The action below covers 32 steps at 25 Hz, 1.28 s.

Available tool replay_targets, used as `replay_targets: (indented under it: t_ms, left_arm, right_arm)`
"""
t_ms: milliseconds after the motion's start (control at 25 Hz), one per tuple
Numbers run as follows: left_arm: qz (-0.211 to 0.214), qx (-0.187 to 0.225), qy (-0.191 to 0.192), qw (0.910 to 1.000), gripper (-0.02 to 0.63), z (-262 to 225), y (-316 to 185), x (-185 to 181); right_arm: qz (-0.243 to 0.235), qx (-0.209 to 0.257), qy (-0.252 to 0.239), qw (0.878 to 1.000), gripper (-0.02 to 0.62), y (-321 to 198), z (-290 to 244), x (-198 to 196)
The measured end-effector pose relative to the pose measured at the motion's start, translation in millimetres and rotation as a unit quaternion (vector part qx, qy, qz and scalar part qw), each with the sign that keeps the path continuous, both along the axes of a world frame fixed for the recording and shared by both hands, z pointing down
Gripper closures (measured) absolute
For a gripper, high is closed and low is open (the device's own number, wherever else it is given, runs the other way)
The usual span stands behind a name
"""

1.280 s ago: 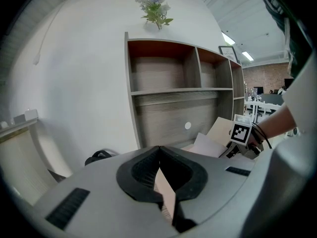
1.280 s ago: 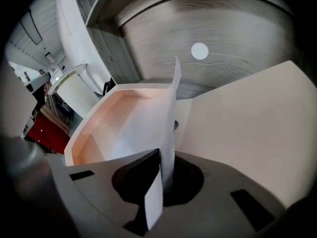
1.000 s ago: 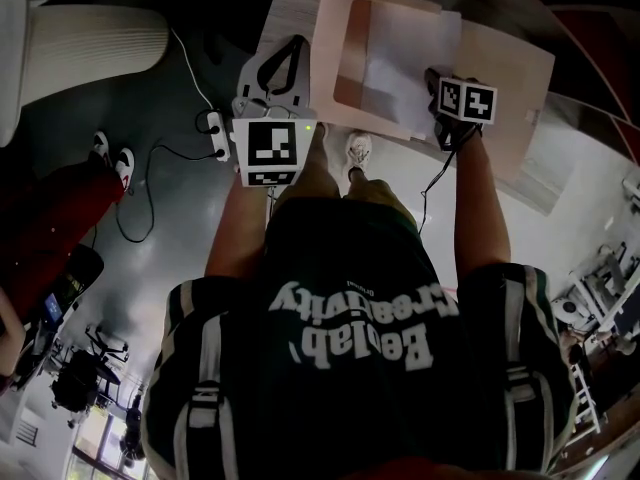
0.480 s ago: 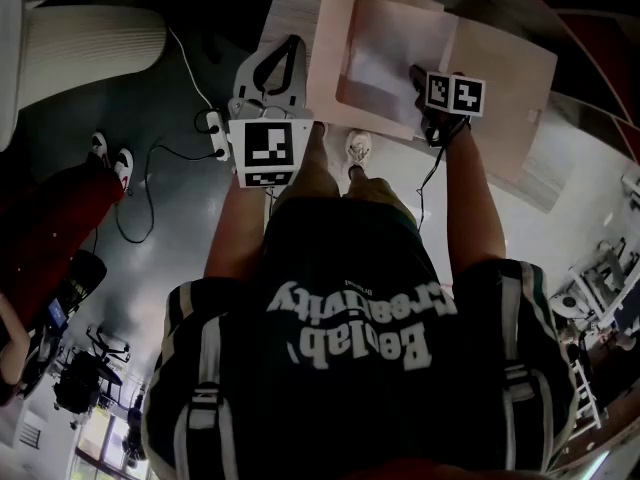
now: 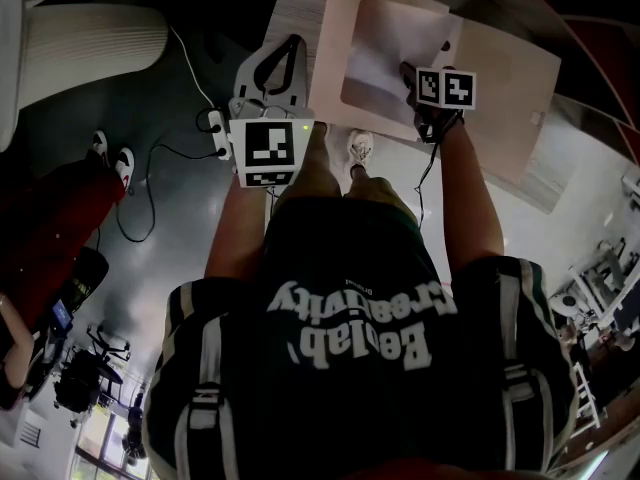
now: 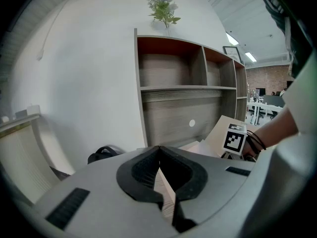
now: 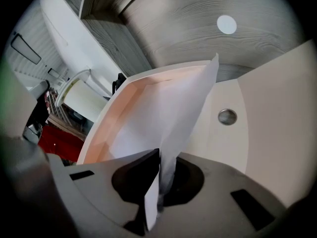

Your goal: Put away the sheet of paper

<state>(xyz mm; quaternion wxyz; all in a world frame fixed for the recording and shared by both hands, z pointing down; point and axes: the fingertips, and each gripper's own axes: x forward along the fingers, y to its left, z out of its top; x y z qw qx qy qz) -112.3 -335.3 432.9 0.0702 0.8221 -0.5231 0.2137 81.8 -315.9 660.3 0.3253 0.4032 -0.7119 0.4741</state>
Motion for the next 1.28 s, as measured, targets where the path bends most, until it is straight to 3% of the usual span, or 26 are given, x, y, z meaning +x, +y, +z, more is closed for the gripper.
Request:
replay_targets:
  t_ms: [560, 800, 840, 920, 1160, 1280]
  left_arm:
    - [0.0, -0.006, 0.005, 1.0, 0.588, 4, -5, -11]
    - [0.002, -0.007, 0.006, 1.0, 0.588, 5, -10, -13]
    - [0.002, -0.006, 0.005, 1.0, 0.588, 4, -10, -13]
    - [0.003, -0.006, 0.006, 1.0, 0.588, 3, -11, -12]
    - [0.01, -0.004, 0.006, 0.9999, 0.587, 1, -13, -4]
    - [0.013, -0.005, 0.005, 0.9999, 0.586, 1, -13, -1]
  right_arm:
    - [-0.11, 0.014, 0.042, 0.993, 0.56, 5, -2, -22]
    - [-0.124, 0.029, 0.073, 0.989, 0.558, 1, -3, -25]
    - [-0.127, 0.037, 0.084, 0.988, 0.543, 0, -5, -24]
    - [-0.131, 0.051, 0.1, 0.985, 0.384, -2, -9, -20]
    - [-0.111, 0.099, 0.154, 0.977, 0.377, -16, -25, 9]
    - [-0.07, 0.127, 0.193, 0.97, 0.377, -26, -39, 35]
